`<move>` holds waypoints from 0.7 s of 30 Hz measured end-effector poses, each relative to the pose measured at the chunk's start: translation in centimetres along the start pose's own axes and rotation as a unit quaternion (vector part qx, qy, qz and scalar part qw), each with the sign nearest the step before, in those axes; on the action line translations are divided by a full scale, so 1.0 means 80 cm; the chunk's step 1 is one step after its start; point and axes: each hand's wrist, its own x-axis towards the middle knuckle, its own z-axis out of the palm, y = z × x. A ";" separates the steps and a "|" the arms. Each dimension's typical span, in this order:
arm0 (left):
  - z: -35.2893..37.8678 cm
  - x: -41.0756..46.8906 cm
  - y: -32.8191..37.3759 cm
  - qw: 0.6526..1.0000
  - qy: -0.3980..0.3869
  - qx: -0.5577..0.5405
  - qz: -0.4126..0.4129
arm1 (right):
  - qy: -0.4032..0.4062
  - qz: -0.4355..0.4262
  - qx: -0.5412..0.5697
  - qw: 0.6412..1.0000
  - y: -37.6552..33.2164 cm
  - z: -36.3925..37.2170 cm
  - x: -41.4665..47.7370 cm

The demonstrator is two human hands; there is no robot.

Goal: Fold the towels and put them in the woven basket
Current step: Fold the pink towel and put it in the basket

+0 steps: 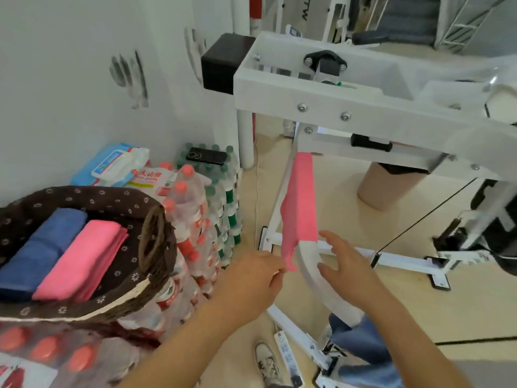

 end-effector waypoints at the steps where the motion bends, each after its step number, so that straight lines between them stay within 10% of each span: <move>1: 0.010 0.015 0.000 1.000 -0.009 -0.004 -0.009 | 0.001 0.006 0.011 1.000 0.006 0.002 0.009; 16: 0.074 0.158 -0.028 0.992 -0.002 0.129 0.001 | -0.033 -0.021 -0.081 0.996 0.021 -0.004 0.127; 21: 0.061 0.174 -0.019 0.997 -0.024 0.041 -0.062 | -0.163 -0.015 -0.064 0.984 0.013 -0.027 0.148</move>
